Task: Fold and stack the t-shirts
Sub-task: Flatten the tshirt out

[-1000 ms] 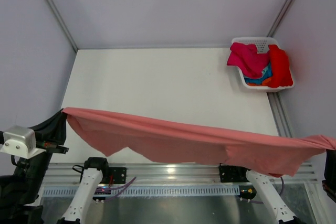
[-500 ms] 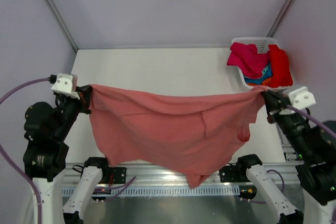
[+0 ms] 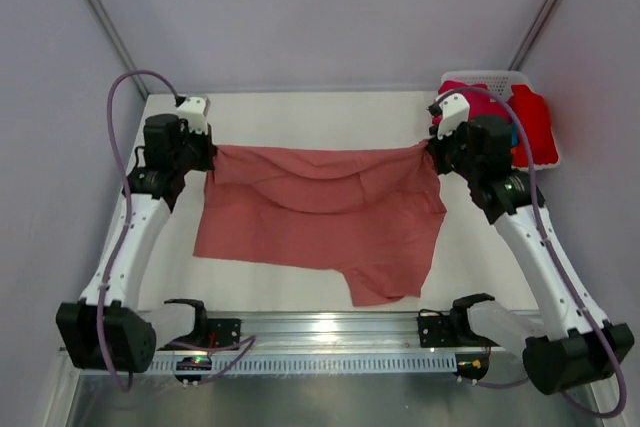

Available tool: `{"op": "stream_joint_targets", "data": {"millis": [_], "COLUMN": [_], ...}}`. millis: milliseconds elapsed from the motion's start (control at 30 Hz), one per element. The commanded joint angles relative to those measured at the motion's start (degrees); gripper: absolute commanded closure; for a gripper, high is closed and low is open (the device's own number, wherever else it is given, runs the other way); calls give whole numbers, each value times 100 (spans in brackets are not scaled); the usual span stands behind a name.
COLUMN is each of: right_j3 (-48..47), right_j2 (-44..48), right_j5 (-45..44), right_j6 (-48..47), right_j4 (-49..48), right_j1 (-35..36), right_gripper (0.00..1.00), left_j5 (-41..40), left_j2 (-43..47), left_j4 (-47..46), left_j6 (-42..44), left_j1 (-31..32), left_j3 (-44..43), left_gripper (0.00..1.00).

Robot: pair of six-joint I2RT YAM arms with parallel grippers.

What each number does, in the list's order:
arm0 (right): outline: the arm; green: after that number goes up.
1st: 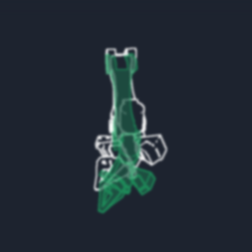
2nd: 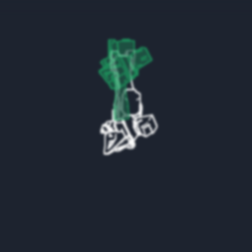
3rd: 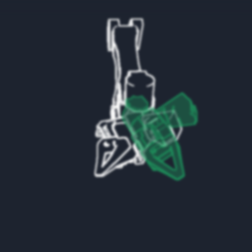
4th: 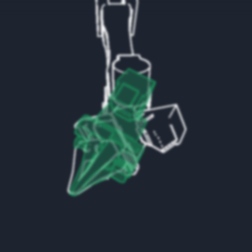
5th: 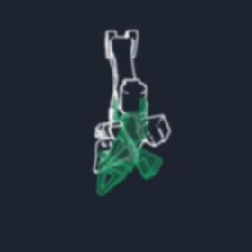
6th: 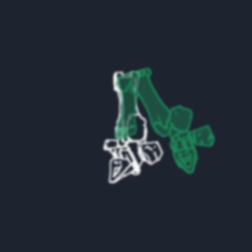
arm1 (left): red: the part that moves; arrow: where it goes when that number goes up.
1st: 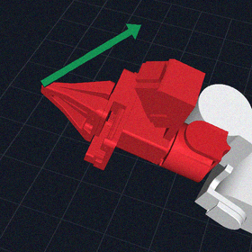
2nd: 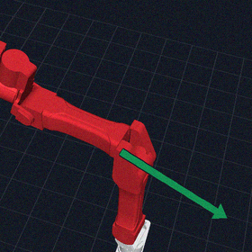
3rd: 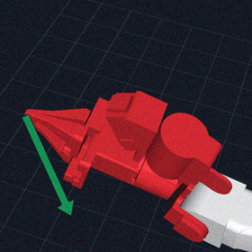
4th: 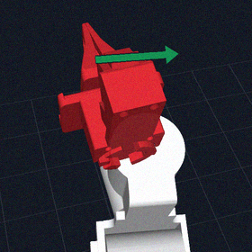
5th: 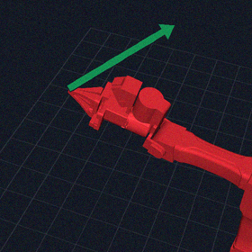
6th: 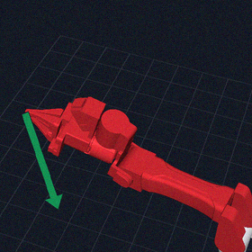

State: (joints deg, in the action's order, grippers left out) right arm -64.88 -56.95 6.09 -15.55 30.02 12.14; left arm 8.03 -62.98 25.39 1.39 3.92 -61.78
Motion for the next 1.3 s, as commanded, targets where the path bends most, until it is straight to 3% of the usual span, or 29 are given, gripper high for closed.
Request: {"op": "stream_joint_targets", "data": {"millis": [0, 167, 367, 500, 700, 900, 1267], "right_j3": [256, 275, -937, -1762, -3432, -3979, -4462], "right_j2": [-605, -2017, -3715, -4392, -5484, -6100, -6346], "right_j5": [-108, -169, -573, -960, -1514, -1558, -1479], "right_j6": [404, 448, 255, -35, -167, -466, -362], "right_j4": [-1023, -1798, -2017, -2614, -2369, -2379, -2413], "right_j1": [-19, -10, -45, -89, -264, -362, -379], "right_gripper": [97, 97, 97, 97, 97, 97, 97], "left_j5": [-153, -389, -968, -1863, -2403, -2552, -3159], "left_j2": [-887, -1909, -3498, -4633, -6557, -7201, -7132], "left_j4": [-1062, -1903, -2792, -2979, -1898, -1739, -1880], "left_j6": [-393, -413, 256, 302, 116, 230, 310], "left_j1": [-50, -32, 3, 30, 30, 38, 196], "left_j3": [-228, -458, -1134, -2351, -4674, -5599, -5722], "left_gripper": [100, 100, 100, 100, 100, 100, 100]}}
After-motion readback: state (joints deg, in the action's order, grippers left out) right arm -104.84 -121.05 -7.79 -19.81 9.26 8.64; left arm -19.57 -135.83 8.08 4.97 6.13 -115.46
